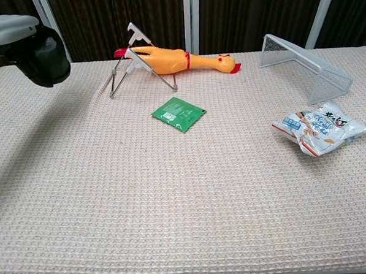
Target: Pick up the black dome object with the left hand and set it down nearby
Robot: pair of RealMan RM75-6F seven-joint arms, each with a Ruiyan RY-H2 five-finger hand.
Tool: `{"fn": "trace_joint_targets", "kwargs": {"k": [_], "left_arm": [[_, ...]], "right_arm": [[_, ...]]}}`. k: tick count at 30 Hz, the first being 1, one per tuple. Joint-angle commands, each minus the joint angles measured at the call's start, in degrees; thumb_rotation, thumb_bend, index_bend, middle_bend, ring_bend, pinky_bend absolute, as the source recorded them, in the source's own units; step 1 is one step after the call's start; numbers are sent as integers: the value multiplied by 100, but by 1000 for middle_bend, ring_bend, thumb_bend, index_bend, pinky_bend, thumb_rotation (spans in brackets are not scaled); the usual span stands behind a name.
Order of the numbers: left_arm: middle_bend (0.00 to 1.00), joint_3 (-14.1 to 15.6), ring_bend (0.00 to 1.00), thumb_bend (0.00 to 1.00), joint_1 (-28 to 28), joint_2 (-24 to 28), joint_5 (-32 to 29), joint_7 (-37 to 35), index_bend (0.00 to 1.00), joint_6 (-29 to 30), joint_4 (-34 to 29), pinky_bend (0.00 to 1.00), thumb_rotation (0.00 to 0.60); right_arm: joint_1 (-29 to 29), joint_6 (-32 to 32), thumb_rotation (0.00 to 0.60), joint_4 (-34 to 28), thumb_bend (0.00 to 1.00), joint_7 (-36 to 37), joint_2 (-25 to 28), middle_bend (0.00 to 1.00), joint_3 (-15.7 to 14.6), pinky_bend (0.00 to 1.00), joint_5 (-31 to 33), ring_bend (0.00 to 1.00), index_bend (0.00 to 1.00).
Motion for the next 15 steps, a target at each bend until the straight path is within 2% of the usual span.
{"fn": "trace_joint_targets", "kwargs": {"k": [1, 4, 6, 8, 10, 12, 15], "left_arm": [[453, 438, 316, 213, 43, 68, 752, -240, 409, -49, -2047, 415, 600], [454, 451, 317, 213, -28, 134, 1048, -380, 409, -7, -2632, 415, 600], [458, 310, 319, 213, -92, 111, 1029, -327, 409, 85, -2547, 416, 600], [460, 140, 322, 213, -129, 20, 706, -260, 409, 71, -2208, 417, 600], [460, -33, 322, 213, -189, -103, 200, -154, 409, -60, -1579, 417, 600], [460, -118, 322, 214, -251, -250, -266, 69, 409, -222, -823, 417, 600], [460, -174, 322, 215, -278, -326, -620, 239, 409, -336, -105, 417, 600]], "right_arm": [[61, 7, 600, -134, 131, -92, 25, 0, 12, 0, -73, 0, 0], [108, 90, 600, -285, 131, -181, 59, 0, 46, 0, -182, 0, 0], [139, 135, 600, -382, 131, -245, 92, 0, 72, 0, -237, 0, 0], [161, 156, 600, -452, 131, -284, 120, 0, 91, 0, -259, 0, 0], [177, 164, 600, -501, 130, -300, 140, 0, 108, 0, -249, 0, 0], [179, 167, 600, -515, 130, -291, 147, 0, 112, 0, -227, 0, 0], [168, 169, 600, -491, 130, -271, 141, 0, 102, 0, -189, 0, 0]]}}
